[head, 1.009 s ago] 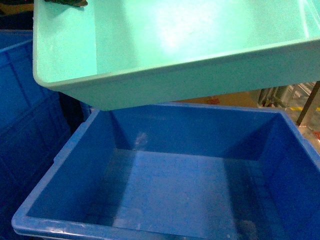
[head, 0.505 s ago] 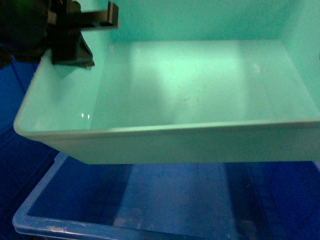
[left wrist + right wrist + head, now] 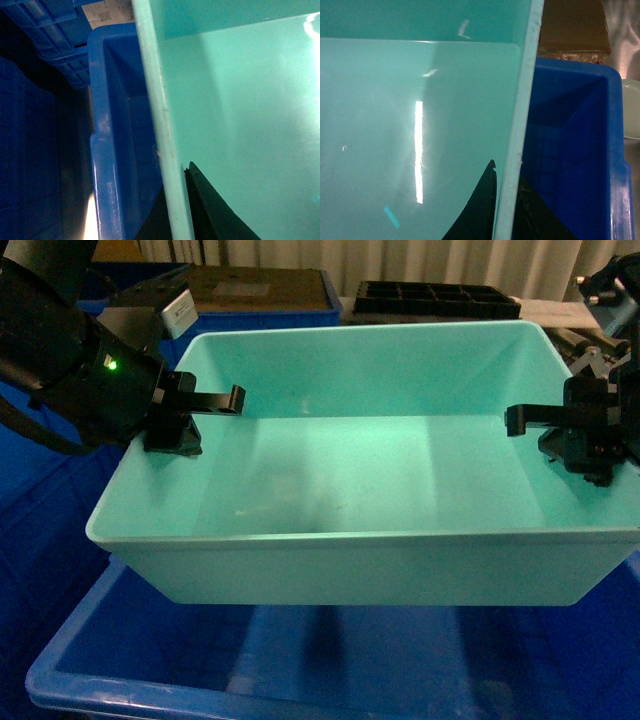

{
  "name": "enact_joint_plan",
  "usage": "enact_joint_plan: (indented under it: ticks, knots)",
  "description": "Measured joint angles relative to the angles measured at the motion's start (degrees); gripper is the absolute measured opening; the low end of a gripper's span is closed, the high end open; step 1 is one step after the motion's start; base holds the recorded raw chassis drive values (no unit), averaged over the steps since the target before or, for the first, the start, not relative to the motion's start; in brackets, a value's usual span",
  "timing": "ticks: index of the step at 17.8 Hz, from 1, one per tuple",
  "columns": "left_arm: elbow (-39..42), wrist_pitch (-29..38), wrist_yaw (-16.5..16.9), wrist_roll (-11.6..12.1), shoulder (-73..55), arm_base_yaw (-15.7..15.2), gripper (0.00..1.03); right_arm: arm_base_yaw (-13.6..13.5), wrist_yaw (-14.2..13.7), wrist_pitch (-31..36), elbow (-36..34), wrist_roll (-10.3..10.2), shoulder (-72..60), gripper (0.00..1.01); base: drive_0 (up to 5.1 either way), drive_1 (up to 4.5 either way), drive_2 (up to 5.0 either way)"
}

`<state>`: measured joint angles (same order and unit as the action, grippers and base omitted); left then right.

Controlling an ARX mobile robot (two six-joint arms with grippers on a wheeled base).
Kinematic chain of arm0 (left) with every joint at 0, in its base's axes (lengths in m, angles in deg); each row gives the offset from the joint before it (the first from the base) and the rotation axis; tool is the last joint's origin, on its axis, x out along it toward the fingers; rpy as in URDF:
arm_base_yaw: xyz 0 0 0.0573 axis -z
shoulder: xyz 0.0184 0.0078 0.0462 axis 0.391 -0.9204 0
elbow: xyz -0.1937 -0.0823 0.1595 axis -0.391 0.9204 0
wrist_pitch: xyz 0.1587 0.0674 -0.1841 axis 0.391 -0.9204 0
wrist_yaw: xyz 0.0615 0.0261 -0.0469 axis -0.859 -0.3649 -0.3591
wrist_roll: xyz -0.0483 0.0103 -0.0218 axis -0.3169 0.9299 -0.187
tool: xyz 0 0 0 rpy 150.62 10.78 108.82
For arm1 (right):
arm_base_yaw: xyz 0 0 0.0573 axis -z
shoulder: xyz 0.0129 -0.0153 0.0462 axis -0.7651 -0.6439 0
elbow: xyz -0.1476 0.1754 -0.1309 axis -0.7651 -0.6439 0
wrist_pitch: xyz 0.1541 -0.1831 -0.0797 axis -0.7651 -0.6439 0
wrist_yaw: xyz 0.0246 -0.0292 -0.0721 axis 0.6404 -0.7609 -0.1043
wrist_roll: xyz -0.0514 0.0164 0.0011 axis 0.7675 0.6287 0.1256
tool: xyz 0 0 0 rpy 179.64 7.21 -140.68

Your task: Stack blue boxes stably on right

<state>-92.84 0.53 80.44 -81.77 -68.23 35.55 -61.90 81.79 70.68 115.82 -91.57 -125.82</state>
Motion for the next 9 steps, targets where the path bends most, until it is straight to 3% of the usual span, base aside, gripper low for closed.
enact_joint_plan:
  ticks: [3,9]
  knots:
    - [-0.9,-0.9,0.2,1.0,-2.5,0.2,0.02,-0.5,-0.8,0.5,0.2,-0.6,-2.2,0.07,0.0,0.00,0.0]
    - [-4.2,-2.3,0.8,0.8,-6.3,0.0,0.02,0.7,-1.2,1.0,0.2,-0.7,-4.7,0.07,0.0,0.00,0.0]
